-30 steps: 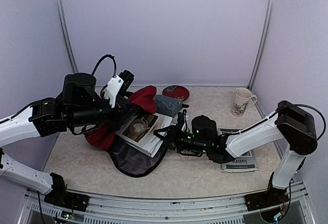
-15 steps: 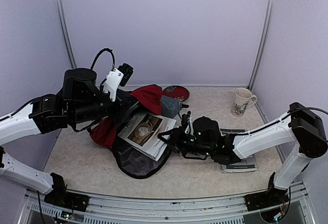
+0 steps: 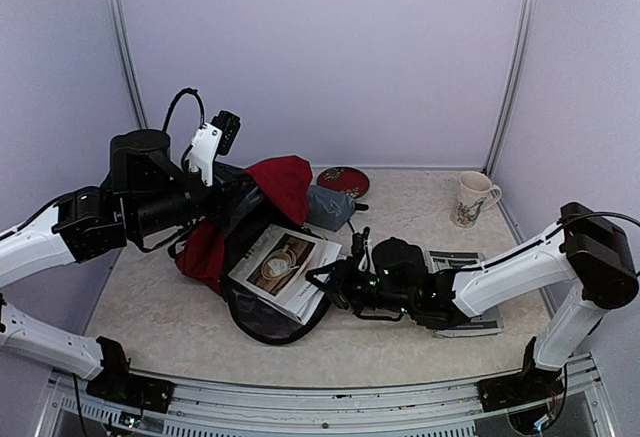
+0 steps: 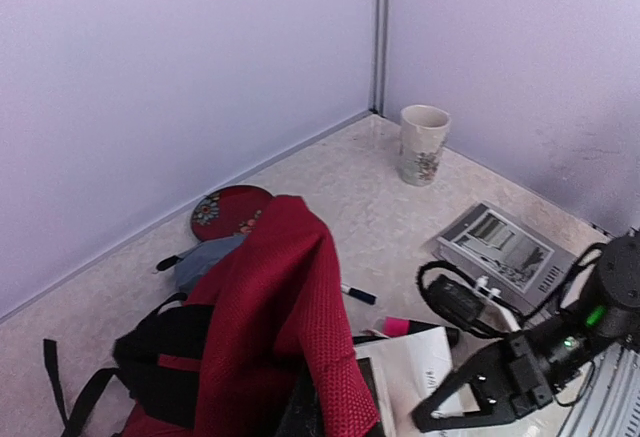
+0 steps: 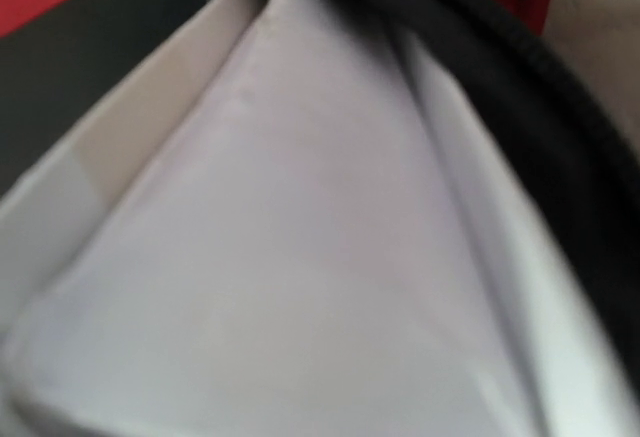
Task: Pack the student bag
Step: Adjust the book in the largest pocket of the bag.
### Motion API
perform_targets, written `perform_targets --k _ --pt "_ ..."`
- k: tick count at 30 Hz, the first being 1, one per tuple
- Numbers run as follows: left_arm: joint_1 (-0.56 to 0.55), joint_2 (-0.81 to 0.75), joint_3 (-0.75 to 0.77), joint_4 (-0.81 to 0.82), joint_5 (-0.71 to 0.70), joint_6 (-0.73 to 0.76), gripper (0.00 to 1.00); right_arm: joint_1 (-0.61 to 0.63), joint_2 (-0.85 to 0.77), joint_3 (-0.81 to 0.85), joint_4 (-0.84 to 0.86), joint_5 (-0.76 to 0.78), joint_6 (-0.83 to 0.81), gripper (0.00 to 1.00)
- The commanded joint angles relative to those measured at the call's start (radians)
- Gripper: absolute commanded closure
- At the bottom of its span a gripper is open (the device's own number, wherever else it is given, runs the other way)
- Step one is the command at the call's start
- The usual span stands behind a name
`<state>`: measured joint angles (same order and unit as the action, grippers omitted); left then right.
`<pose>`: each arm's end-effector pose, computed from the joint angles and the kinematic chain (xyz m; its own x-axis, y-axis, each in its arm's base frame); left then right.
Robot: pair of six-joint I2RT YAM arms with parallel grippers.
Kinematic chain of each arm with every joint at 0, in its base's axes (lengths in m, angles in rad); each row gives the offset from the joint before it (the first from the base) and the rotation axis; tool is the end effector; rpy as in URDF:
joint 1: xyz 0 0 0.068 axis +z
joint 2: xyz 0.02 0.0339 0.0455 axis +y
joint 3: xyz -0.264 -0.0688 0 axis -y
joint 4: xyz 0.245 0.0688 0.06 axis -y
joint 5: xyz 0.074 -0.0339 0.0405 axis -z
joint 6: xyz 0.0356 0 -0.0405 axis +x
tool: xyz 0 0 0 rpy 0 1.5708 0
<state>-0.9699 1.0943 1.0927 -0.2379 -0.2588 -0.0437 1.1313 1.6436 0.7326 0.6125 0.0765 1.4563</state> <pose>0.1485 -0.2005 0.3820 -0.1627 0.1626 -0.9732 0.6503 0.7594 0.0182 0.1477 0.3078 0.1878 -0.8798 0.4567 -0.1315 0.0248 0.3204 0.9470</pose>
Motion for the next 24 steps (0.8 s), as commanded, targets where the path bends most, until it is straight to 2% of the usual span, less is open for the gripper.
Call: perform_targets --k 1,8,12,14,17,19,24 --pt "-0.088 -0.038 0.01 0.139 0.09 -0.002 1.0 -0.033 0.077 0.074 0.027 0.018 -0.017 0.86" --pt "-0.209 -0.013 0.029 0.16 0.174 0.003 1.0 -0.069 0.178 0.262 -0.039 0.068 -0.081 0.85" --pt "-0.246 0.032 0.054 0.141 0.231 0.019 1.0 -0.07 0.254 0.39 -0.139 0.116 -0.134 0.82" --pt "-0.247 0.03 0.052 0.146 0.218 0.015 1.0 -0.071 0.294 0.425 -0.148 0.111 -0.136 0.8" --pt "-0.246 0.013 0.049 0.128 0.108 0.019 1.0 -0.076 0.346 0.459 -0.162 0.075 -0.134 0.76" --pt "-0.243 -0.008 0.041 0.11 0.05 0.019 1.0 -0.085 0.379 0.488 -0.173 0.012 -0.162 0.67" --pt "-0.176 -0.042 0.011 0.04 -0.078 -0.016 1.0 -0.087 0.385 0.551 -0.268 -0.148 -0.307 0.28"
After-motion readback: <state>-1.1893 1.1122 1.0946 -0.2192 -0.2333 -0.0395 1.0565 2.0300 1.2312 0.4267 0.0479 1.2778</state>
